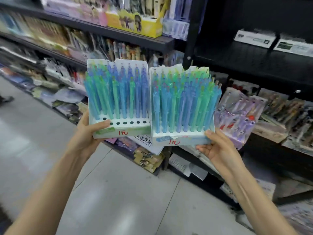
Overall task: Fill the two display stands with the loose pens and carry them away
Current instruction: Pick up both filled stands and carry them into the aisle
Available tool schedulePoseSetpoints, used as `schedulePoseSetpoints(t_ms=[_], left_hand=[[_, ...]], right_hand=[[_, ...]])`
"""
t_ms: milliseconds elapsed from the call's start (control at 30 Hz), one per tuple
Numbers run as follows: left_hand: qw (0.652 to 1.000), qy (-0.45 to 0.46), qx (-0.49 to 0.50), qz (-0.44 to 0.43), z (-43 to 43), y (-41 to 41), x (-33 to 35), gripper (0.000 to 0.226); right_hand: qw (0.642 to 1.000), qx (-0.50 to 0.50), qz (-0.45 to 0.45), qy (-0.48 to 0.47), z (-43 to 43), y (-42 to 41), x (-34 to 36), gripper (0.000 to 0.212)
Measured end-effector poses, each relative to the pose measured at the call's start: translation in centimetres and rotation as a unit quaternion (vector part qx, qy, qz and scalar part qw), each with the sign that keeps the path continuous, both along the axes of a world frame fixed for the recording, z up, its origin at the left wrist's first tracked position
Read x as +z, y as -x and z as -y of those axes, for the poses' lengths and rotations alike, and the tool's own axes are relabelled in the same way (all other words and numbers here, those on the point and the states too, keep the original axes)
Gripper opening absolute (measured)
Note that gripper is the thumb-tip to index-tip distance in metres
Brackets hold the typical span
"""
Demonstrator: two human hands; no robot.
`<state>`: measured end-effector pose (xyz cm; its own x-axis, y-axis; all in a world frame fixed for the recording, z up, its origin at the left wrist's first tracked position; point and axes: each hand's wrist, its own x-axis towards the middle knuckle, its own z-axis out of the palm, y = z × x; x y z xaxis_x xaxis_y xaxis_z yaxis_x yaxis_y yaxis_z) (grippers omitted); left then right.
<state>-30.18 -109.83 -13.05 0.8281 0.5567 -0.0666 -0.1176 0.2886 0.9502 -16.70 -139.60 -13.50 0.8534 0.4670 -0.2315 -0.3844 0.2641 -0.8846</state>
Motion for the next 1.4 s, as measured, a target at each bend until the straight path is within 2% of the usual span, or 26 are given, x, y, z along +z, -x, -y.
schedulePoseSetpoints(t_ms=[367, 633, 767, 1000, 1067, 1200, 1333, 1400], left_hand=[[0.998, 0.034, 0.022, -0.047, -19.6, 5.8, -2.2, 0.076], [0.996, 0.038, 0.062, -0.051, -33.4, 5.4, -2.5, 0.097], [0.993, 0.025, 0.103, -0.051, -41.0, 4.5, -1.3, 0.083], [0.985, 0.026, 0.166, -0.048, -53.1, 3.6, -0.2, 0.079], [0.984, 0.027, 0.169, -0.041, -56.5, 3.8, -0.3, 0.075], [0.986, 0.027, 0.162, -0.033, -64.3, 4.3, -1.2, 0.083], [0.986, 0.025, 0.159, -0.035, -73.3, 4.9, -1.9, 0.073], [0.991, 0.022, 0.131, -0.031, -78.0, 5.0, -1.6, 0.081]], right_hand=[[0.999, 0.037, -0.012, 0.017, -19.9, 4.2, -1.0, 0.037], [0.996, 0.080, -0.026, -0.002, -35.6, 1.0, -1.8, 0.026], [0.994, 0.107, -0.032, -0.006, -44.8, -1.8, -1.7, 0.030], [0.986, 0.162, -0.032, -0.012, -59.4, -5.7, -0.6, 0.032], [0.985, 0.171, -0.030, -0.005, -63.3, -6.2, -0.5, 0.036], [0.982, 0.187, -0.020, -0.002, -71.4, -6.3, -0.7, 0.040], [0.986, 0.168, -0.015, -0.007, -79.8, -5.2, -1.0, 0.053], [0.988, 0.153, -0.012, -0.006, -84.0, -4.4, -0.9, 0.046]])
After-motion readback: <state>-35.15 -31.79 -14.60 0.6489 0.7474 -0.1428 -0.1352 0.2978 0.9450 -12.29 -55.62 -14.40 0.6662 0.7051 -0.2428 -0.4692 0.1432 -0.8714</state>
